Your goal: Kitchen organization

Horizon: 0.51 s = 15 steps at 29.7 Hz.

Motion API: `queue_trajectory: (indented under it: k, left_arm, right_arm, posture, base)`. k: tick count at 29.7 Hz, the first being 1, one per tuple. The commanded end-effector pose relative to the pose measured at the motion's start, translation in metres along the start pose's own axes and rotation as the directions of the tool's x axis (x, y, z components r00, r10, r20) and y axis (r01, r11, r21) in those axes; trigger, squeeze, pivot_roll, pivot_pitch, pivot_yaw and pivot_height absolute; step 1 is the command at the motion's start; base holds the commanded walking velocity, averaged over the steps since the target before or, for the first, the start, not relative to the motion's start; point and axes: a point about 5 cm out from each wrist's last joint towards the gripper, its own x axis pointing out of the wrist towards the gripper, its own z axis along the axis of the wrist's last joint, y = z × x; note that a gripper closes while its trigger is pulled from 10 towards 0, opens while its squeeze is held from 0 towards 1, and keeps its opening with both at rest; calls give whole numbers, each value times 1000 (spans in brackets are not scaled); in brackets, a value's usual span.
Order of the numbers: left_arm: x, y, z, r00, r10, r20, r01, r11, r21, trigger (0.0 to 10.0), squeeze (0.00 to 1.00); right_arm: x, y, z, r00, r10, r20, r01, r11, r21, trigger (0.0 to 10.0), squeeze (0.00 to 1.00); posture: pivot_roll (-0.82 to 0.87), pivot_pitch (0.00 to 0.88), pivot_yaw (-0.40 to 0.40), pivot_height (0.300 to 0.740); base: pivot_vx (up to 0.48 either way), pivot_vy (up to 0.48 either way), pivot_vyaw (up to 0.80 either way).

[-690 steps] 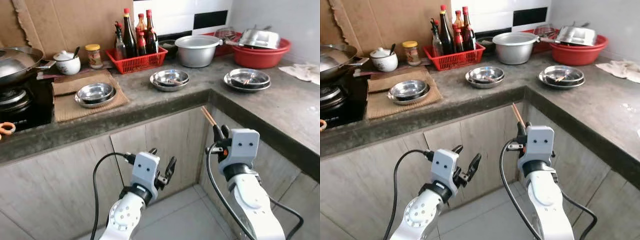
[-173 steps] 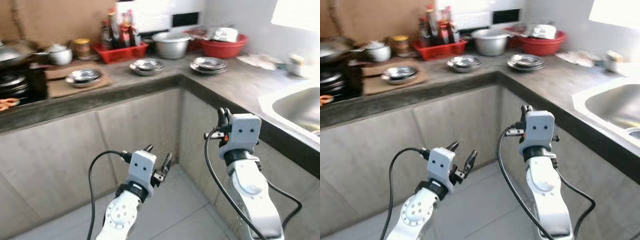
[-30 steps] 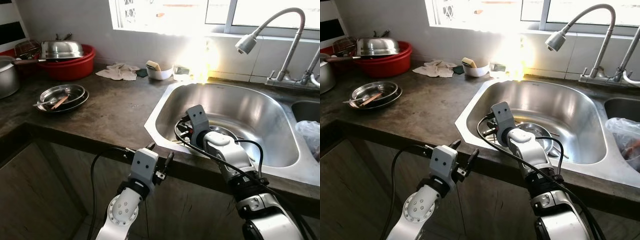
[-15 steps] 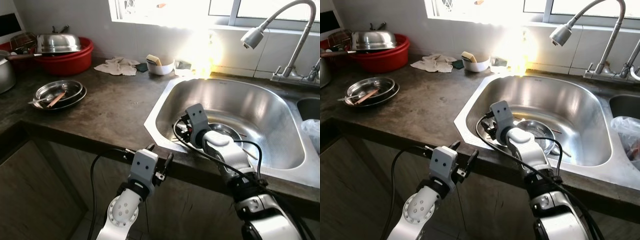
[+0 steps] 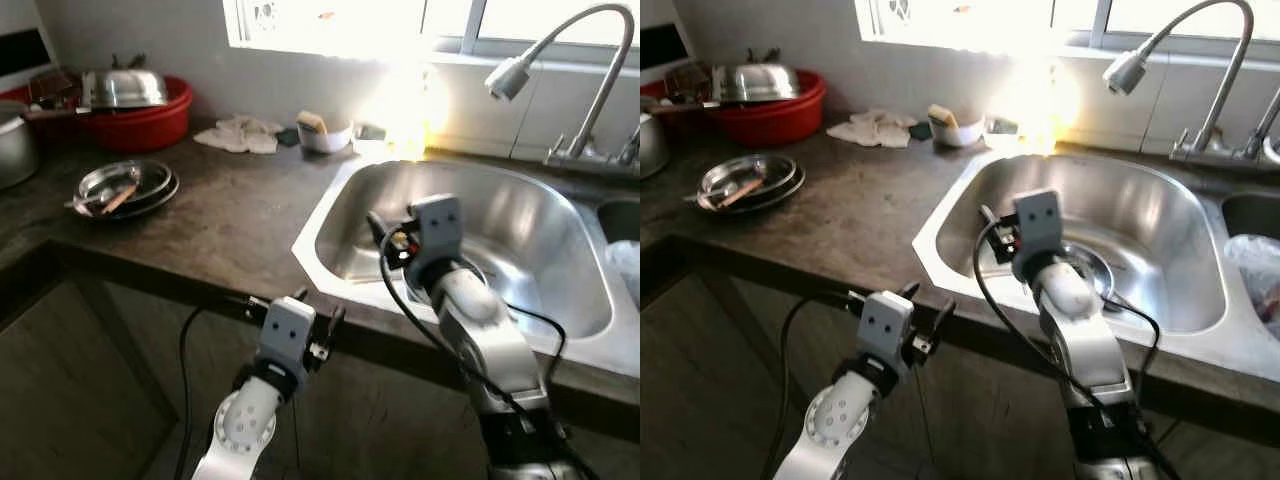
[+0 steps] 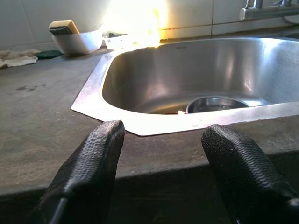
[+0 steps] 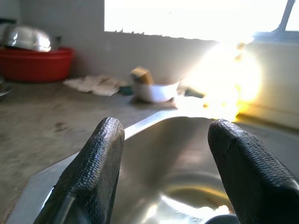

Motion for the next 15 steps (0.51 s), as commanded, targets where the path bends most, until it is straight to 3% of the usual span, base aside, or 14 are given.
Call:
queue_trajectory:
  k: [1, 2, 5, 7, 15]
  left_arm:
    - [0, 1, 5, 1000, 7, 14, -7, 1000, 15, 10000, 0]
    - [-1, 2, 6, 1000, 11, 17, -11, 1000, 13, 10000, 0]
    - [-1, 2, 6, 1000, 13, 18, -13, 1000, 12, 10000, 0]
    - [-2, 2, 6, 1000, 21, 19, -21, 1000, 11, 10000, 0]
    - [-3, 2, 5, 1000, 23, 14, -23, 1000, 11, 10000, 0]
  right_arm:
    - [-3, -1, 10, 999, -16, 49, 17, 1000, -15, 10000, 0]
    - [-16, 1, 8, 998, -25, 62, 26, 999, -25, 10000, 0]
    - [-25, 2, 7, 997, -29, 74, 31, 999, -30, 10000, 0]
    - [-41, 3, 3, 996, -65, 60, 66, 998, -13, 10000, 0]
    - [-52, 5, -2, 993, -113, 30, 113, 994, -1, 10000, 0]
  posture:
    - [104, 0, -29, 740]
    - [97, 0, -27, 740]
    - [97, 0, -27, 740]
    - [96, 0, -25, 740]
    - [89, 0, -14, 740]
  base:
    - [0, 0, 0]
    - [0, 0, 0]
    - [0, 0, 0]
    - [0, 0, 0]
    - [-30, 0, 0]
